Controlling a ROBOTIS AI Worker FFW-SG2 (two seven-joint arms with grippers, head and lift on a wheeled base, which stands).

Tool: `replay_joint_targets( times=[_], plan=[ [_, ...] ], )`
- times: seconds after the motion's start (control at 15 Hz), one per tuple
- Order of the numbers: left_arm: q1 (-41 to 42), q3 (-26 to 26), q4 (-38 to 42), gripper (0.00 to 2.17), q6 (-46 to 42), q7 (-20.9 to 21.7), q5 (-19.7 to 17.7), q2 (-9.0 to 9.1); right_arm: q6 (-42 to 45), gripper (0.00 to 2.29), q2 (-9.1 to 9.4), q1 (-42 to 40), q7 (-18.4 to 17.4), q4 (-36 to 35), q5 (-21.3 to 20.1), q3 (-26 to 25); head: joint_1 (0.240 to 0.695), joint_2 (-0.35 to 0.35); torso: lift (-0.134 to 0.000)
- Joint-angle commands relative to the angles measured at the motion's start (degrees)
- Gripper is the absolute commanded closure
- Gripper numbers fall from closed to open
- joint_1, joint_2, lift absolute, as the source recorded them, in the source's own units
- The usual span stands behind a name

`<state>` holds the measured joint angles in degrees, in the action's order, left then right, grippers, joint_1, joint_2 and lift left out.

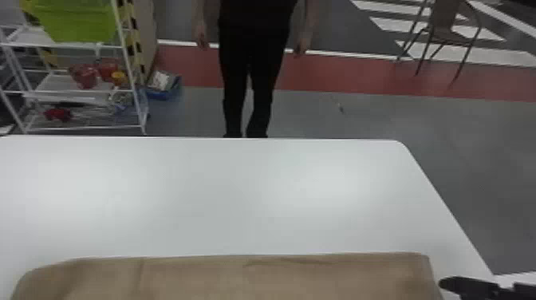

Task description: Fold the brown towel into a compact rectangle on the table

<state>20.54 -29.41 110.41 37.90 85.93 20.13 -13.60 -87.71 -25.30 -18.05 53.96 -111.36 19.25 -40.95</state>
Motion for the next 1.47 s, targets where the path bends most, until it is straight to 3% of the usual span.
replay_joint_targets(
  times=[0.0, 0.13, 0.33, 0.47, 0.6, 0.73, 0.87, 1.07, 1.2, 1.4],
  plan=[
    [-0.68, -1.62, 0.68, 2.14, 0.03, 1.17, -0.45, -0.38, 0.38, 0.04, 0.07, -0.06, 0.00, 0.53, 0.00, -0.01, 0.695, -0.160, -0.123],
    [-0.76, -2.41, 2.71, 2.14, 0.21, 3.02, -1.06, -0.20, 0.73, 0.04, 0.07, -0.06, 0.00, 0.62, 0.00, 0.08, 0.695, -0.153, -0.123],
    [-0.59, -1.35, 9.12, 2.14, 5.13, 3.72, -2.38, 1.99, 0.73, 0.04, 0.16, -0.06, 0.00, 0.62, 0.09, 0.08, 0.695, -0.160, -0.123],
    [-2.61, -0.12, 10.09, 2.14, 7.77, 3.72, -0.97, 2.43, 0.73, 0.04, 0.34, -0.06, 0.00, 0.53, 0.35, 0.34, 0.695, -0.183, -0.123],
    [-5.95, -0.92, 9.12, 2.14, 9.00, 4.64, 0.70, 1.20, 1.26, 0.04, 0.34, -0.32, 0.18, 0.53, 0.53, 0.17, 0.695, -0.207, -0.123],
    [-7.62, -2.41, 6.66, 2.14, 9.00, 4.64, 1.14, -1.26, 1.61, 0.04, 0.16, -0.50, 0.18, 0.62, 0.61, -0.27, 0.695, -0.188, -0.123],
    [-8.15, -3.20, 5.17, 2.14, 9.18, 4.64, 2.37, -2.58, 1.61, 0.04, 0.16, -0.50, 0.18, 0.62, 0.79, -0.36, 0.695, -0.157, -0.123],
    [-8.06, -3.82, 4.55, 2.14, 10.23, 4.64, 2.63, -3.02, 2.14, 0.04, 0.16, -0.50, 0.09, 0.62, 0.70, -0.01, 0.695, -0.093, -0.123],
    [-7.27, -2.32, 8.15, 2.14, 14.45, 4.64, 2.28, -1.70, 1.96, 0.04, 0.34, -0.50, 0.09, 0.53, 0.70, 0.17, 0.695, -0.076, -0.123],
    [-6.56, 3.74, 16.15, 2.14, 26.58, 4.64, 1.75, 1.82, 2.14, 0.04, 0.69, -1.29, 0.18, 0.53, 0.97, -0.01, 0.695, -0.122, -0.123]
  ],
)
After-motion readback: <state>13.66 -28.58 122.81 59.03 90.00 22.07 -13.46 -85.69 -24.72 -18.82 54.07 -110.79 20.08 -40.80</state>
